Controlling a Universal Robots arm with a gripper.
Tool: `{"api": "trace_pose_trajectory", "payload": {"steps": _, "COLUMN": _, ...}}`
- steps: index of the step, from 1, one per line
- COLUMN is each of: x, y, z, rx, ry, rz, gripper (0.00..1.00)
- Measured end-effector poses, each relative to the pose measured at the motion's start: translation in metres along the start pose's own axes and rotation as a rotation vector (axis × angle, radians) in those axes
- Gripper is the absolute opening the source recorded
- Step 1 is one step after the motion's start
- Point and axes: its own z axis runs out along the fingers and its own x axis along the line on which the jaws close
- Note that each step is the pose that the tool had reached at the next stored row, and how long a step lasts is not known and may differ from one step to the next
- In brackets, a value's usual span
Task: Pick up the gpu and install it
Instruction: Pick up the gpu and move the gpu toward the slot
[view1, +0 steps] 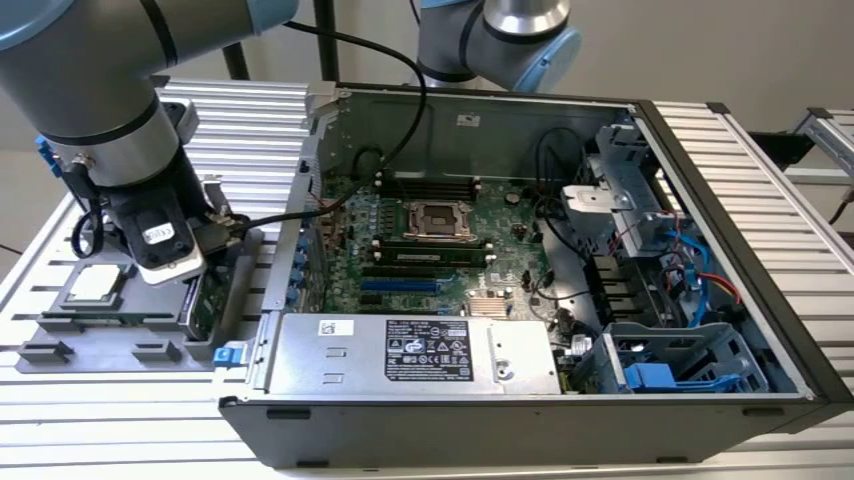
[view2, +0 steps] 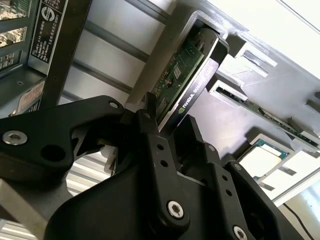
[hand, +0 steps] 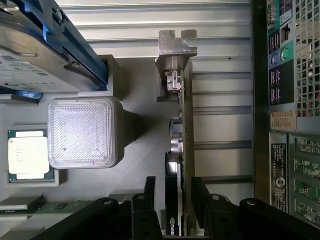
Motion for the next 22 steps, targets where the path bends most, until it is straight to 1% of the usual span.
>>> {"api": "trace_pose_trajectory", "payload": {"steps": 5, "x": 0.0, "y": 0.0, "z": 0.0, "rx": 0.0, "ry": 0.0, "rz": 0.0, "gripper": 1.0}}
{"api": "trace_pose_trajectory", "payload": {"steps": 6, "x": 0.0, "y": 0.0, "z": 0.0, "rx": 0.0, "ry": 0.0, "rz": -0.001, "gripper": 0.0}}
{"api": "trace_pose_trajectory", "payload": {"steps": 22, "x": 0.0, "y": 0.0, "z": 0.0, "rx": -0.0001, "ry": 0.0003, "rz": -0.005, "gripper": 0.0}}
